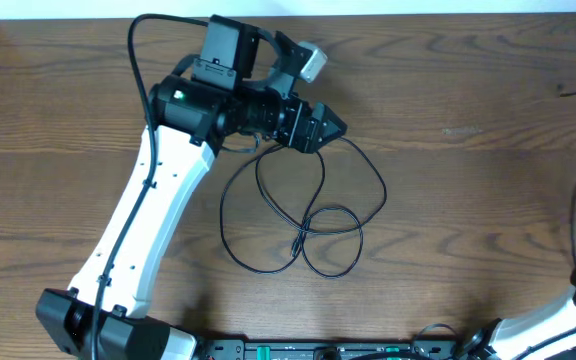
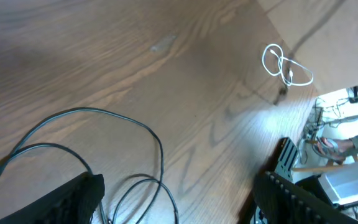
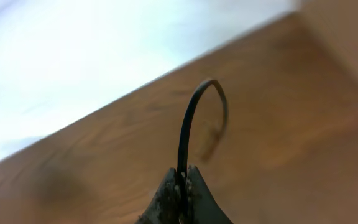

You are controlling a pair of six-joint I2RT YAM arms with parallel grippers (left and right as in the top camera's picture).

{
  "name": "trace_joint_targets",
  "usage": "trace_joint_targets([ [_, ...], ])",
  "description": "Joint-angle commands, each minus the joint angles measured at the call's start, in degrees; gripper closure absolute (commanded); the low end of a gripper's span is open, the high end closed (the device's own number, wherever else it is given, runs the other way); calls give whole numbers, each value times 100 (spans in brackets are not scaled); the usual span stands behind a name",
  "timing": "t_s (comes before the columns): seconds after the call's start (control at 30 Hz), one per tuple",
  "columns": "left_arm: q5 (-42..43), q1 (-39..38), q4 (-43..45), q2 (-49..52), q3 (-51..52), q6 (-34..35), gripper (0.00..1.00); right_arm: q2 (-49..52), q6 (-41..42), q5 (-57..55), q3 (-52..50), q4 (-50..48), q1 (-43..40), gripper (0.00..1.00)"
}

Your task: Untangle cables

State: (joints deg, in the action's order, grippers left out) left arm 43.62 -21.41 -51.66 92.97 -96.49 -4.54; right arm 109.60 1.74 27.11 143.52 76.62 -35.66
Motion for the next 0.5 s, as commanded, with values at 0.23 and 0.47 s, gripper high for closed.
trace_joint_targets([
  [0.23, 76, -85, -20, -146, -103, -103, 18, 168, -1311, 811, 90, -468, 1770, 99],
  [0.47, -35, -85, -28, -146, -103, -144, 18, 378, -1362, -352, 90, -680, 2267, 99],
])
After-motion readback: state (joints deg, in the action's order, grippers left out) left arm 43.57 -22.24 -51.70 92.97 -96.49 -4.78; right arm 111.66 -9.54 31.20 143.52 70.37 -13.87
